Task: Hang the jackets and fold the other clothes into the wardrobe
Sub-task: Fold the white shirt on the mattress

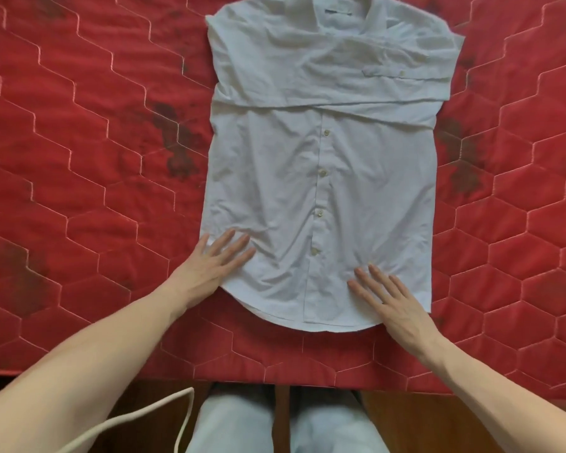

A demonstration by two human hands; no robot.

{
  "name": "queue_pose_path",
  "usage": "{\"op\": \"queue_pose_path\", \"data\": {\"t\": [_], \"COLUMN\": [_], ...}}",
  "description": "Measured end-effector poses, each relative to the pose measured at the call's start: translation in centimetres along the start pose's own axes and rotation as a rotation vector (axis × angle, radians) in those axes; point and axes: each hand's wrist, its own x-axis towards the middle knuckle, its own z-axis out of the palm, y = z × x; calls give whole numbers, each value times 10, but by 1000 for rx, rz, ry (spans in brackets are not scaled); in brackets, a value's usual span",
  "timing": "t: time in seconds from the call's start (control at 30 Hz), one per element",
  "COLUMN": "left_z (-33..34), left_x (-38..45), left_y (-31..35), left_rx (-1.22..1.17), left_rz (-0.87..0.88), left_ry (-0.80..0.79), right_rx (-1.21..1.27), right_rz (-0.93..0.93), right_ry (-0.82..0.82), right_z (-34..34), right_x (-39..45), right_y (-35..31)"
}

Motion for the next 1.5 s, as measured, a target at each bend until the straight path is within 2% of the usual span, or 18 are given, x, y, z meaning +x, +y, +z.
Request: {"op": "queue_pose_path", "data": {"t": [0.07,0.17,0.27,0.37,0.43,0.63,0.77,0.83,1.0,1.2,1.27,1.37,1.43,1.5], "left_z": [-12,-30,-55,-92,-121,-169,-188,-191,-178,-169,-164,-157,-157,-162], "left_x": [-2,-3,0,8,16,61,96,112,152,152,150,154,157,161], "left_y": [-7,-14,-25,-38,-46,-87,-120,-135,-150,-133,-127,-126,-121,-114], "left_rx": [-106,-275,-506,-555,-643,-1056,-1333,-1440,-1360,-1022,-913,-929,-889,-665], "left_rz": [-3,16,-69,-93,-134,-388,-546,-587,-720,-765,-803,-897,-979,-932], "left_ry": [-5,0,-61,-25,74,462,614,699,759,940,940,824,819,892], "right_rx": [97,247,369,443,465,614,689,685,706,680,645,624,463,261], "right_rz": [93,189,159,281,351,488,572,620,711,684,720,859,871,773], "right_ry": [-26,69,136,169,212,483,623,636,568,838,809,691,686,735], "right_z": [-7,-24,-43,-70,-89,-147,-175,-178,-161,-166,-166,-163,-160,-159], "right_x": [-5,-10,-9,2,15,70,114,138,178,189,196,203,204,210], "right_y": [6,19,37,58,77,156,195,208,220,217,221,223,219,211]}}
